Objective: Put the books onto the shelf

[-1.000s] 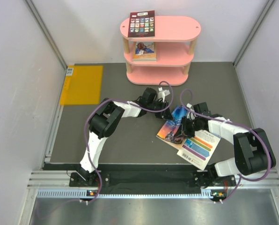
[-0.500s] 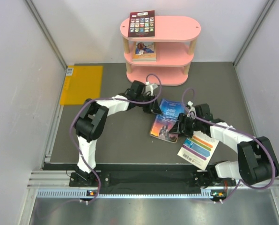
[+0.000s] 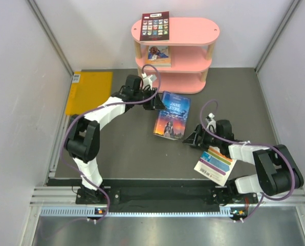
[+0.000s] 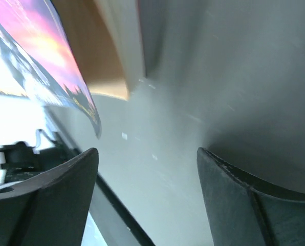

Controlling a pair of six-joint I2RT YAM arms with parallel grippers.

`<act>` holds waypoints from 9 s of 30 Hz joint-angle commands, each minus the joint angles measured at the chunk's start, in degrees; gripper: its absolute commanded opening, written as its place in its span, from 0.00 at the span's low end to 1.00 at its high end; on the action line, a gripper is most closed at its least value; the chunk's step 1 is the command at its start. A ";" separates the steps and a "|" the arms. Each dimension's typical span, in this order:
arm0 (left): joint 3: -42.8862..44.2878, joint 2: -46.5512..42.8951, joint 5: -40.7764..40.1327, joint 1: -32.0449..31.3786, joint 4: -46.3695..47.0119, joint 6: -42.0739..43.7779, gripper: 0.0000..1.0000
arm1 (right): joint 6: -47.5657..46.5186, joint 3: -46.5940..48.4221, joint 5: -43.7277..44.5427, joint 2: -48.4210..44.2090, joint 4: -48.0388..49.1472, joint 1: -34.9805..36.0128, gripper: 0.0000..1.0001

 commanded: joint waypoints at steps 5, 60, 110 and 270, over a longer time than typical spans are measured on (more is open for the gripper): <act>4.49 -8.26 6.55 1.57 7.73 -7.88 0.00 | 14.26 -1.96 -6.86 5.15 33.76 -0.46 0.80; -6.84 -18.20 18.23 2.19 35.67 -34.76 0.00 | 39.25 8.85 -9.23 20.55 82.91 5.87 0.94; -12.73 -21.80 16.39 -2.03 8.61 -15.88 0.00 | 41.71 13.59 -16.53 5.43 81.77 6.48 0.00; 65.05 23.20 11.82 18.36 33.93 -71.18 0.98 | 30.37 1.20 -9.15 32.06 81.59 12.46 1.00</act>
